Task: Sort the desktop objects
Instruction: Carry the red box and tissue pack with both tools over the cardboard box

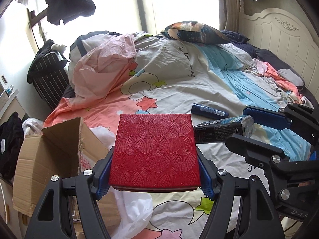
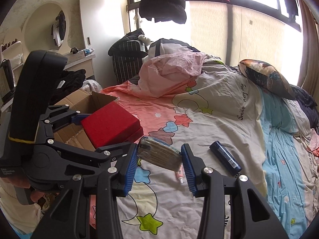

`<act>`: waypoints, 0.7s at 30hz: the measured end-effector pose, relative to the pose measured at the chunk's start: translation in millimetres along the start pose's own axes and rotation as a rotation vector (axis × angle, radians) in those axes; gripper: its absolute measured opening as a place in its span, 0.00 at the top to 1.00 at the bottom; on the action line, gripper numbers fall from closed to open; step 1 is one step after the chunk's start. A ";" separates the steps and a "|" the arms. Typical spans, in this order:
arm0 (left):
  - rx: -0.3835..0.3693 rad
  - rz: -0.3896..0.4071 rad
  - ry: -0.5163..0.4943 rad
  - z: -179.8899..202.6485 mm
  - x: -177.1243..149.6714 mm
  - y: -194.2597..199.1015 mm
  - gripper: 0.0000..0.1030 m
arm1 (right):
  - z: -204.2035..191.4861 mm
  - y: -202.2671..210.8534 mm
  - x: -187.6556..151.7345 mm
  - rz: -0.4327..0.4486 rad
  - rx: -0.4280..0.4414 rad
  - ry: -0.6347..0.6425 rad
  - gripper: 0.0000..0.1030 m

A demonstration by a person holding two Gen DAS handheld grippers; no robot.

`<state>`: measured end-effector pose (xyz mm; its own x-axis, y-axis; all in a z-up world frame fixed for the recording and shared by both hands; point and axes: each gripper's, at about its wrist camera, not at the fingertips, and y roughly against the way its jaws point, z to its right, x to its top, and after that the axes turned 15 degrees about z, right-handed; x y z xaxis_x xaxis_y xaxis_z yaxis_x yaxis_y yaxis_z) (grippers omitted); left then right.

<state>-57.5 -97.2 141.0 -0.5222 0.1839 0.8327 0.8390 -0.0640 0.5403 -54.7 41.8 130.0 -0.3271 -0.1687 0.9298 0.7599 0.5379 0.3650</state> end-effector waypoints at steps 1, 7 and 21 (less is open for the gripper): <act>0.012 0.007 0.005 -5.9 -1.0 5.7 0.29 | -5.6 -0.5 2.6 0.005 0.012 0.000 0.61; 0.096 0.019 0.037 -46.2 -12.3 33.8 0.29 | -40.0 -10.2 17.9 0.040 0.086 -0.002 0.61; 0.243 0.006 0.167 -143.5 -49.7 75.0 0.29 | -124.2 -38.8 28.9 0.025 0.242 0.059 0.61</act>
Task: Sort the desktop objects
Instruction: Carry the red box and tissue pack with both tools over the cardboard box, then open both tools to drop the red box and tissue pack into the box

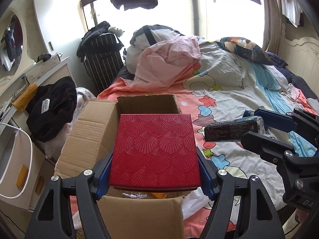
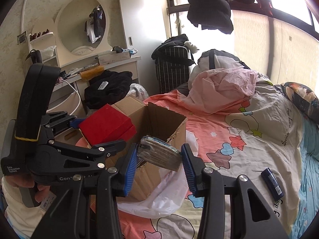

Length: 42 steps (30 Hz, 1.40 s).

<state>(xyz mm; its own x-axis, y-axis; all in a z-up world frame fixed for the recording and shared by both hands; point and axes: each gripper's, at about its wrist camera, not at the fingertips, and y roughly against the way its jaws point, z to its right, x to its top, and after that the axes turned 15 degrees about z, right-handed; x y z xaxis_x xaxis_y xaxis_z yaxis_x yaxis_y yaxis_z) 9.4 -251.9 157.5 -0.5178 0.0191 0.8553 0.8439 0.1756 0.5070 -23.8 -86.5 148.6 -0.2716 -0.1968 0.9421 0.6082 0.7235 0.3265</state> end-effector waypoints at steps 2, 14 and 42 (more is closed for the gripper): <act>0.005 -0.006 0.011 -8.5 -4.4 -1.9 0.29 | -10.1 -5.5 -1.3 -0.005 0.004 0.022 0.61; 0.040 -0.049 0.058 -48.8 -29.1 -24.4 0.29 | -41.0 -47.3 -7.2 -0.058 0.041 0.073 0.60; 0.011 -0.106 0.100 -60.0 -46.5 -55.4 0.29 | -42.9 -86.1 -32.4 -0.146 0.022 0.108 0.46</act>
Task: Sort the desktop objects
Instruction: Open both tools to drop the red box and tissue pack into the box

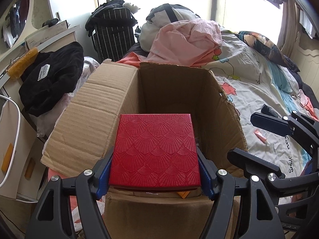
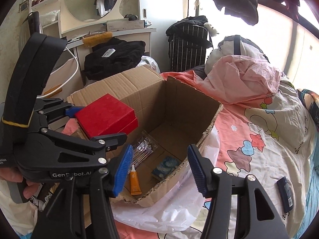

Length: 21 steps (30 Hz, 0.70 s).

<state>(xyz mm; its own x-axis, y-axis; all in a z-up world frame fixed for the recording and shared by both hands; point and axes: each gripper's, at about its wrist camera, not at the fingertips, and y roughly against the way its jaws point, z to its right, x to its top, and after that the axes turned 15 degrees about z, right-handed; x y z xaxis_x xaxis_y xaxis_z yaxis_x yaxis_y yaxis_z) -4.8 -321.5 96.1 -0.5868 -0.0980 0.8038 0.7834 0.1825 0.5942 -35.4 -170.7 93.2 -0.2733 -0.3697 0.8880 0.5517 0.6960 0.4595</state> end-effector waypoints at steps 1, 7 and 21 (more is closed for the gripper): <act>0.000 -0.001 -0.001 0.4 -0.1 -0.3 0.29 | 0.9 -0.9 -0.5 0.000 -0.003 -0.003 0.45; -0.002 -0.004 -0.005 3.6 -1.5 -3.0 0.29 | 5.3 -2.1 -3.6 0.001 -0.014 -0.012 0.41; 0.004 0.004 -0.002 10.2 3.2 -0.8 0.11 | 25.7 3.7 -14.0 0.022 -0.003 -0.099 0.41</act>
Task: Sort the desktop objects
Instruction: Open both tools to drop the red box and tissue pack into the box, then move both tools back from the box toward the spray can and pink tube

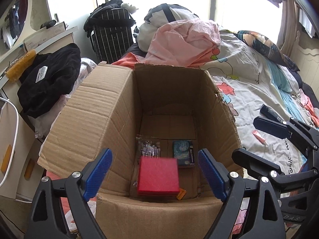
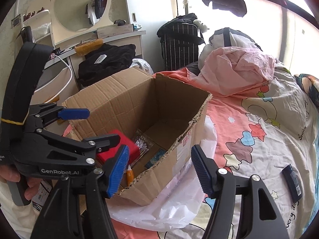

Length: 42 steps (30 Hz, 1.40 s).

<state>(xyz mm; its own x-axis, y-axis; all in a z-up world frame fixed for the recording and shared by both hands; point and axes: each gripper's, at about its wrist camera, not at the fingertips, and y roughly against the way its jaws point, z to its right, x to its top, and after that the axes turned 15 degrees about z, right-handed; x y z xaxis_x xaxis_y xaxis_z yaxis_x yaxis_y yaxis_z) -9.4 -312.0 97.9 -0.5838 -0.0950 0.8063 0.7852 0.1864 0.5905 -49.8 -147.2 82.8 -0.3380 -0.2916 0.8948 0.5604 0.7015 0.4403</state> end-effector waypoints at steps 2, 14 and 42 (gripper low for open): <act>0.000 0.003 -0.001 2.1 0.9 2.6 0.11 | 3.6 0.7 -1.3 -0.005 0.002 -0.005 0.41; 0.006 0.006 -0.063 25.5 -1.3 12.4 0.11 | 10.1 16.6 -5.1 0.014 -0.019 0.010 0.41; -0.076 -0.003 -0.174 92.9 -8.0 20.4 0.11 | 65.1 55.3 -24.5 -0.005 -0.130 -0.044 0.39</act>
<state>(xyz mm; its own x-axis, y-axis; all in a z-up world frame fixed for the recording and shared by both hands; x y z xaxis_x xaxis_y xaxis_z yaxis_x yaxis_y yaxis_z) -7.9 -216.6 100.3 -0.6078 0.0767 0.7904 0.7930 0.1111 0.5990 -59.8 -58.9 80.5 -0.3725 -0.2641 0.8897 0.6505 0.6094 0.4533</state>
